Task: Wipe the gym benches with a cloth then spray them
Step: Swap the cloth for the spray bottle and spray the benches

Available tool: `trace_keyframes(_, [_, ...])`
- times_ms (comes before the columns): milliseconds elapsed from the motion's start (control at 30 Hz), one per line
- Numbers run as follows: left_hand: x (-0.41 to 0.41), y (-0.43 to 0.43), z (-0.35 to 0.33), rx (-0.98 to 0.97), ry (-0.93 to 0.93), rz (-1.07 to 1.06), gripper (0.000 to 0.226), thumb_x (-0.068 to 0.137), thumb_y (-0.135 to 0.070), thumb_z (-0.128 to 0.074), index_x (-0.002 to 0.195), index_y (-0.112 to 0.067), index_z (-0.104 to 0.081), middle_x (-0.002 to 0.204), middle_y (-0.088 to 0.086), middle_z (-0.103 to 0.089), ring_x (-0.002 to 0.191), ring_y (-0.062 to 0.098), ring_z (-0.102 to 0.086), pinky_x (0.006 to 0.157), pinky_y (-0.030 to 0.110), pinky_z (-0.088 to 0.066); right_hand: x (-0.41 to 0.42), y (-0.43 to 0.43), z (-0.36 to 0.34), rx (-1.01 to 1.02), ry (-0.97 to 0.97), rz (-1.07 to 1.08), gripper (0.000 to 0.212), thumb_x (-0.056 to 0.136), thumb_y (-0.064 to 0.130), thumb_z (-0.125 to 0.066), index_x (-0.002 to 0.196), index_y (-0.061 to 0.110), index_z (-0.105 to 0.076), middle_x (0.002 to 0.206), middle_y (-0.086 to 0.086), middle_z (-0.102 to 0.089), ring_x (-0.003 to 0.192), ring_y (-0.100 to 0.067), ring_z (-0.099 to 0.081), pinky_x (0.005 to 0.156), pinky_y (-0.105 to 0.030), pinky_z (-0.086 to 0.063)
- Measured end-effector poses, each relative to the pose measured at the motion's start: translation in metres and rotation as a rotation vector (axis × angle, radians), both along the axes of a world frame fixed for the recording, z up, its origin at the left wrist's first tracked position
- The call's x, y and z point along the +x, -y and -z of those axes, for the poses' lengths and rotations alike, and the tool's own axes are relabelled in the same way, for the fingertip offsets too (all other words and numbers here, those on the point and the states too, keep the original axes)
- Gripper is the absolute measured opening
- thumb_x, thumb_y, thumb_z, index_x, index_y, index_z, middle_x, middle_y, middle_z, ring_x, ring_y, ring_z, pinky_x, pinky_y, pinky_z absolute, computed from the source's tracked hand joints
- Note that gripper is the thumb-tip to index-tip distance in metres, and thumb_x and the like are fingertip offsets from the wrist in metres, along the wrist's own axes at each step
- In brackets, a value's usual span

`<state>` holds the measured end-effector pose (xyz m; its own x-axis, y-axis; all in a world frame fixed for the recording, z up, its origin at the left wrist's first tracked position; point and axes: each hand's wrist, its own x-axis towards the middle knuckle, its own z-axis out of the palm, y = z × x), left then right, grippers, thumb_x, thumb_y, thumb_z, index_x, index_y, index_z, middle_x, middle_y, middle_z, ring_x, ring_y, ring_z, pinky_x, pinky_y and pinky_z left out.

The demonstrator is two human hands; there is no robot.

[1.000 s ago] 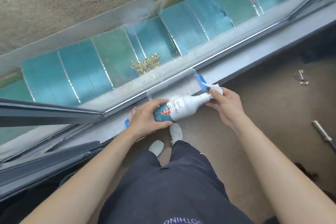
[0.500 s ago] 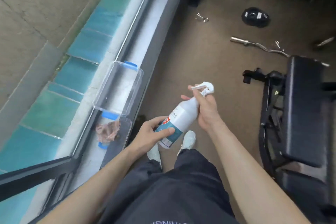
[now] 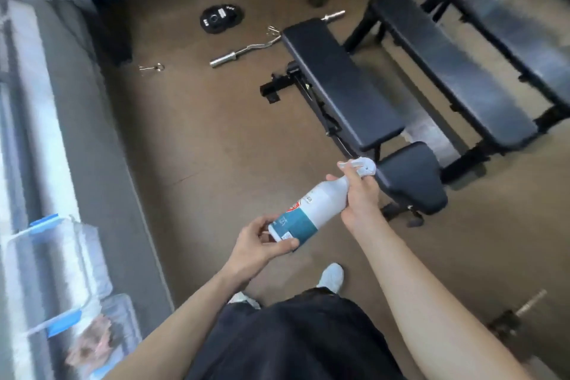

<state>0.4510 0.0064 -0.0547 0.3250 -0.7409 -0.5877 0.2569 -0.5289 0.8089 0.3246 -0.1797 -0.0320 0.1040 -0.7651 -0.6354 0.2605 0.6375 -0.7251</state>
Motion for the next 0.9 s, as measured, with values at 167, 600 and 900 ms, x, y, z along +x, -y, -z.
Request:
trace_keyframes(167, [-0.094,0.089,0.001,0.010,-0.011,0.141,0.076,0.053,-0.032,-0.095,0.118,-0.009,-0.064,0.101,0.009,-0.077,0.084,0.017,-0.072,0.082,0.038,-0.062,-0.123,0.059,0.002,0.016,-0.052,0.161,0.019,0.092,0.016,-0.071,0.106,0.011,-0.061,0.101,-0.010,-0.069,0.079,-0.019,-0.076,0.067,-0.039,-0.063])
trace_keyframes(600, [-0.221,0.227,0.008,0.123,0.026,0.477,0.053,0.067,-0.013,-0.095,0.109,-0.003,-0.064,0.103,0.016,-0.072,0.080,0.022,-0.075,0.078,0.037,-0.064,-0.276,0.151,0.030,0.014,-0.129,0.437,0.013,0.087,0.005,-0.071,0.093,0.011,-0.061,0.088,-0.010,-0.066,0.065,-0.019,-0.066,0.061,-0.031,-0.055])
trace_keyframes(900, [-0.189,0.284,0.027,0.176,-0.008,0.664,0.056,0.067,-0.015,-0.096,0.105,0.006,-0.061,0.085,0.000,-0.069,0.077,0.014,-0.072,0.090,0.044,-0.062,-0.251,0.204,0.038,0.020,-0.212,0.421,0.020,0.089,0.004,-0.071,0.106,0.009,-0.062,0.095,-0.005,-0.070,0.061,-0.017,-0.071,0.062,-0.030,-0.058])
